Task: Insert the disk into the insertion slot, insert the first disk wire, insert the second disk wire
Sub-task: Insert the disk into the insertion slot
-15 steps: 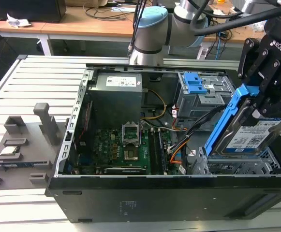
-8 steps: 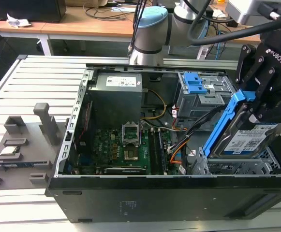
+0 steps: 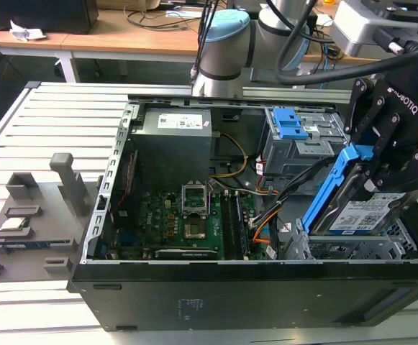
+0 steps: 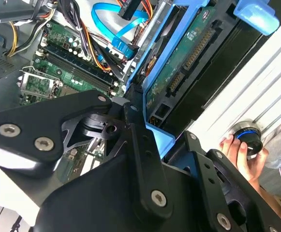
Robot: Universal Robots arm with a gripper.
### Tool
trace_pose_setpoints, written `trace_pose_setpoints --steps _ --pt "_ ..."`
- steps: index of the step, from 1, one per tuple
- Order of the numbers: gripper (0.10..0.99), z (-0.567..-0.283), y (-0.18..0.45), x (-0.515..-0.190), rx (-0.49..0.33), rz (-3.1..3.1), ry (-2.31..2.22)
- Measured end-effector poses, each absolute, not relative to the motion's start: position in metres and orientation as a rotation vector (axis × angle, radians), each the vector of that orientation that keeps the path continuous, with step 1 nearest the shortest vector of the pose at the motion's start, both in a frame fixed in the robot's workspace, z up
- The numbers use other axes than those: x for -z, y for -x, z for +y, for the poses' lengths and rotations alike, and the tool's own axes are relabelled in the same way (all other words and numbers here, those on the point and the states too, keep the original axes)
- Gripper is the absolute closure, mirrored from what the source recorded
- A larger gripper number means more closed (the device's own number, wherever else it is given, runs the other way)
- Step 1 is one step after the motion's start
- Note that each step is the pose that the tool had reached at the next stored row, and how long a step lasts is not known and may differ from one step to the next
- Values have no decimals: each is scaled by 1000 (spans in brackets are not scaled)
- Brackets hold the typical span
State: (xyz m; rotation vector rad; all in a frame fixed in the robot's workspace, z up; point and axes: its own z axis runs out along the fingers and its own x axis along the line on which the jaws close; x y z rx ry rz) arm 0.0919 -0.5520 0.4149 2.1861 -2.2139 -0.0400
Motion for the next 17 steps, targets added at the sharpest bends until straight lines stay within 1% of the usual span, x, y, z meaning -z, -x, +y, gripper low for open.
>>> trace_pose_setpoints --steps 14,17 --pt "718 -552 -92 -395 40 -2214 -2186" --pt "718 -552 -92 -394 40 -2214 -2186"
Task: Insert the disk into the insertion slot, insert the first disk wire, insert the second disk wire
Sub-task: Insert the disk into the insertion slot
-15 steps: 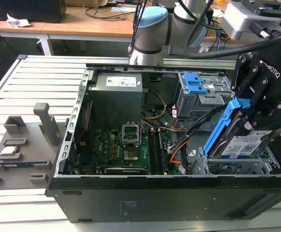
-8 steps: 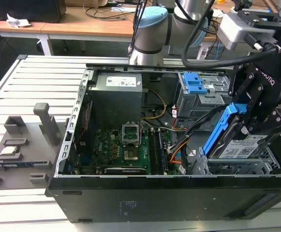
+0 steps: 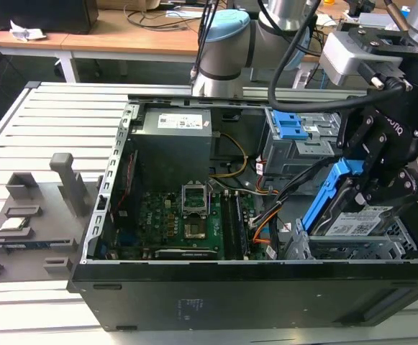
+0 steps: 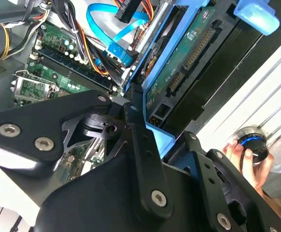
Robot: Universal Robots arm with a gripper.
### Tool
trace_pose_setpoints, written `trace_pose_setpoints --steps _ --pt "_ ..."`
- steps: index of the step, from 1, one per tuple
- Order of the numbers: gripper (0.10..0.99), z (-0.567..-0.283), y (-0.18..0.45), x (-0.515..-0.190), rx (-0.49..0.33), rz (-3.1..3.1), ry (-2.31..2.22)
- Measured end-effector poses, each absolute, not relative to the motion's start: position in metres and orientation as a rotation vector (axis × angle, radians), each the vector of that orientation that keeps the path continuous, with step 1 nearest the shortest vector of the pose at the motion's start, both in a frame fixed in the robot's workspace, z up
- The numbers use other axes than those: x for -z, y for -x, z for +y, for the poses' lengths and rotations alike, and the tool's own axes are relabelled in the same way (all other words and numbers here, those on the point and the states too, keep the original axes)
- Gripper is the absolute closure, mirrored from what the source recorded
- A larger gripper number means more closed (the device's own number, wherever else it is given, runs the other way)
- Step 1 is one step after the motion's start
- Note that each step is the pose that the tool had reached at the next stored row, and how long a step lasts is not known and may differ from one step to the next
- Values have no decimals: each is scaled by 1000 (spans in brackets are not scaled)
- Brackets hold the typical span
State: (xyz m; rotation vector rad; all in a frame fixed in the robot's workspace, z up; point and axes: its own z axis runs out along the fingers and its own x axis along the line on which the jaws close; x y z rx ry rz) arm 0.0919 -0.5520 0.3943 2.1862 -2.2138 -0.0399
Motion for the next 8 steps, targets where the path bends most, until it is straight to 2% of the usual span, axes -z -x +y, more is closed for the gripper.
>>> trace_pose_setpoints --steps 2,3,5,6,8 --pt "706 -552 -92 -394 40 -2214 -2186" --pt "643 -552 -92 -394 40 -2214 -2186" --pt "643 -552 -92 -394 40 -2214 -2186" --pt "655 -552 -92 -394 40 -2214 -2186" --pt "788 -552 -92 -394 40 -2214 -2186"
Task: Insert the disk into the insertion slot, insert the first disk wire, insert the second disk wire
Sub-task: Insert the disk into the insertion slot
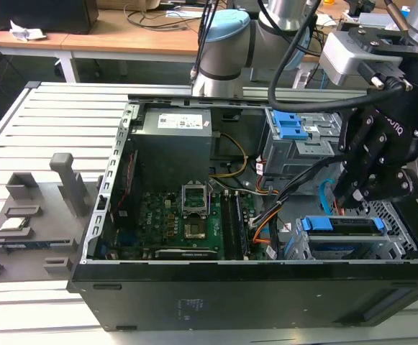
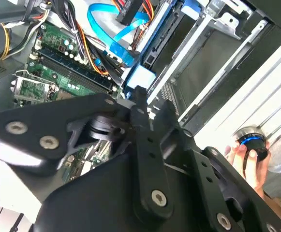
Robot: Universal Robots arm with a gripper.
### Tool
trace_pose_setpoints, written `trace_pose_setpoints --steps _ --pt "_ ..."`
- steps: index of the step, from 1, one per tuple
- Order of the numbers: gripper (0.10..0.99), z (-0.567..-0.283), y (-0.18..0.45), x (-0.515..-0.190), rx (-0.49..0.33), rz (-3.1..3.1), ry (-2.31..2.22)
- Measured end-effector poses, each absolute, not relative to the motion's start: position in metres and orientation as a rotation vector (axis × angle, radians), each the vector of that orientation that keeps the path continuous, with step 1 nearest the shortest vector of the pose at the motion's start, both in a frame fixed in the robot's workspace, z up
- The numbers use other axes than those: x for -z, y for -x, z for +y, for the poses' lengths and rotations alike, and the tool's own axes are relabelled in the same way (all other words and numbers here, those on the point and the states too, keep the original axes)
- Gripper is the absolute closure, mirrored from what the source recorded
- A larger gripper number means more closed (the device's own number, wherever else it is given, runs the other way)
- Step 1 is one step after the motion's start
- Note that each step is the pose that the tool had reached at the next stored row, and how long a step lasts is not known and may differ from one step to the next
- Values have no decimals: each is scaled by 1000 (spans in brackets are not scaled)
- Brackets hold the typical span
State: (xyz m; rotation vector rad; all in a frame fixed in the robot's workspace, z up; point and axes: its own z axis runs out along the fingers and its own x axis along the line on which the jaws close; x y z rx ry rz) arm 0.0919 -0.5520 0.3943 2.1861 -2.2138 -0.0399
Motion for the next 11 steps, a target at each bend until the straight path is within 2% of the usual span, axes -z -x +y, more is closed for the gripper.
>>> trace_pose_setpoints --steps 3,11 --pt "969 -552 -92 -394 40 -2214 -2186" --pt "980 -552 -92 -394 40 -2214 -2186"
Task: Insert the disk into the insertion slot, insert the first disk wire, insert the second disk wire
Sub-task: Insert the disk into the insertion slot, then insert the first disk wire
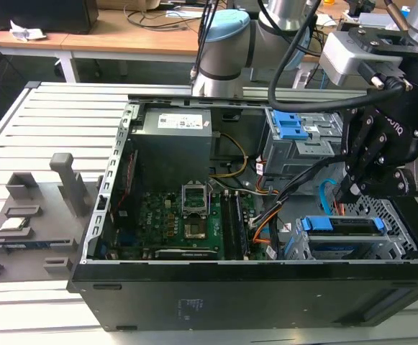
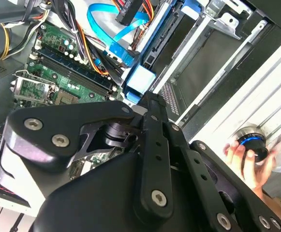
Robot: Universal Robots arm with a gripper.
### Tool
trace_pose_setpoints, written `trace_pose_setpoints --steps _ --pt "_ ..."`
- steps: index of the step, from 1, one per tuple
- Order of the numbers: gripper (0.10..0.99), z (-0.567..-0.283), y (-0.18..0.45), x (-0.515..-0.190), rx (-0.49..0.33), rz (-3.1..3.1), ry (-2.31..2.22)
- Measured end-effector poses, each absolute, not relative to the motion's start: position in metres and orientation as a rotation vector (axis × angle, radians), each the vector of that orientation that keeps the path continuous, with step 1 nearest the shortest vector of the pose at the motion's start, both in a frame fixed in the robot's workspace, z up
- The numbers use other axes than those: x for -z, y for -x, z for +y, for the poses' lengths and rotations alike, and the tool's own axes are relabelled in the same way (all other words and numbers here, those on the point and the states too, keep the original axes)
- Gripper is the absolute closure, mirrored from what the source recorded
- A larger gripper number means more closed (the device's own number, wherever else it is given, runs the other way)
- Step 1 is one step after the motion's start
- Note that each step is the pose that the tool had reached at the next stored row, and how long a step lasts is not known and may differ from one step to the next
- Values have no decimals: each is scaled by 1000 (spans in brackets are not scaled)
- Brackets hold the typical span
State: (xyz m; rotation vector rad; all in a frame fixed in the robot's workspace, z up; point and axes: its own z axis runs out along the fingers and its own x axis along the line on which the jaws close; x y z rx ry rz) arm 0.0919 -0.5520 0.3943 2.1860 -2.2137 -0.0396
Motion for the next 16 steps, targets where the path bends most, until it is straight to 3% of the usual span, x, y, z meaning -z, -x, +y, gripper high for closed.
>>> trace_pose_setpoints --steps 11,16 --pt "980 -550 -111 -390 37 -2212 -2185" --pt "980 -535 -132 -385 32 -2210 -2182"
